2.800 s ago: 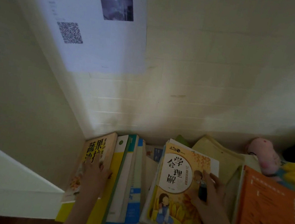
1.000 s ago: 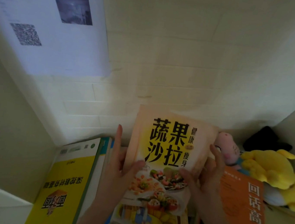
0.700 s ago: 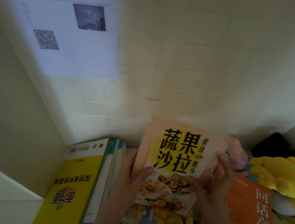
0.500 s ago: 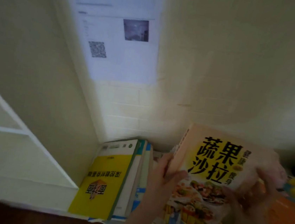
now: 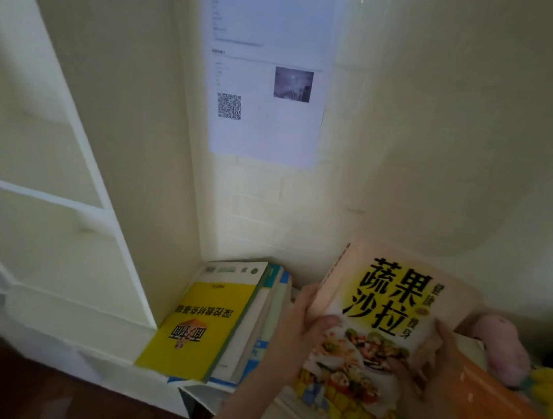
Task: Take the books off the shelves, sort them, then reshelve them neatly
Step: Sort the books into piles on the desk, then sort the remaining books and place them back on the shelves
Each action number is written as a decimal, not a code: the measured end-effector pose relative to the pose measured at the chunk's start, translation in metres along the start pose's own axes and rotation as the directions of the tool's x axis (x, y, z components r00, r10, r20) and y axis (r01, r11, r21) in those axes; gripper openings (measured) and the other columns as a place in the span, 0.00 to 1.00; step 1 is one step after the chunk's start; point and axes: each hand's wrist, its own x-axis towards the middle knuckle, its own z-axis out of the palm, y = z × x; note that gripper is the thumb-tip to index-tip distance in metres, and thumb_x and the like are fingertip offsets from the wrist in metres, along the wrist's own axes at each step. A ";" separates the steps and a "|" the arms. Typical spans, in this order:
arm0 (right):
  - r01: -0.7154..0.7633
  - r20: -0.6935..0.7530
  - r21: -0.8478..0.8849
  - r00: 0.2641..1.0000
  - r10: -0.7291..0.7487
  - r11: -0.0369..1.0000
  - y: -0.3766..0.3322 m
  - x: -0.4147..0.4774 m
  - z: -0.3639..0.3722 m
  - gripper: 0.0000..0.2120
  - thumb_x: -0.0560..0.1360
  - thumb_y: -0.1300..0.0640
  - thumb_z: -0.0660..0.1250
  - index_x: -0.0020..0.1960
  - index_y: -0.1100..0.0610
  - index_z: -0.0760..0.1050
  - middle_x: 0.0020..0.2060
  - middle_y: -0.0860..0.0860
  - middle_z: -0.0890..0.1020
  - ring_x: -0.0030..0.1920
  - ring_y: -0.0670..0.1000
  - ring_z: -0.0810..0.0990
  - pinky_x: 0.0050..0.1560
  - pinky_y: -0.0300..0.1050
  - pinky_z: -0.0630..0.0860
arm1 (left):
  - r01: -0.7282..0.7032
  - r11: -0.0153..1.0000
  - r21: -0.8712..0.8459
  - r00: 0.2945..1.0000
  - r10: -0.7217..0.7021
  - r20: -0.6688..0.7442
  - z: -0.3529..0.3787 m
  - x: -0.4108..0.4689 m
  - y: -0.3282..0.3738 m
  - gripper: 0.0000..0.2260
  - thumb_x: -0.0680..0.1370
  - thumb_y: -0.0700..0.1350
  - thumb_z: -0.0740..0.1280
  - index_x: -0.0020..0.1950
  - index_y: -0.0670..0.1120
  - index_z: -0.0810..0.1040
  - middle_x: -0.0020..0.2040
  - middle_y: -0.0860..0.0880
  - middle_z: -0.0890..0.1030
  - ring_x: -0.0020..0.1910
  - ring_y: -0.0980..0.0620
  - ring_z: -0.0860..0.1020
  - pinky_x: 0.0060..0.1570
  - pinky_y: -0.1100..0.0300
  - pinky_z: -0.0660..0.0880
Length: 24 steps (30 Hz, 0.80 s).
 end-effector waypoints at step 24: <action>0.227 0.575 0.269 0.741 -0.345 0.936 -0.189 -0.050 0.248 0.39 0.69 0.56 0.69 0.67 0.24 0.57 0.55 0.22 0.70 0.57 0.46 0.79 0.55 0.42 0.79 | -0.201 0.978 0.062 0.774 0.198 -0.602 -0.274 -0.104 0.056 0.17 0.68 0.48 0.69 0.49 0.69 0.74 0.46 0.55 0.81 0.43 0.54 0.82 0.39 0.59 0.80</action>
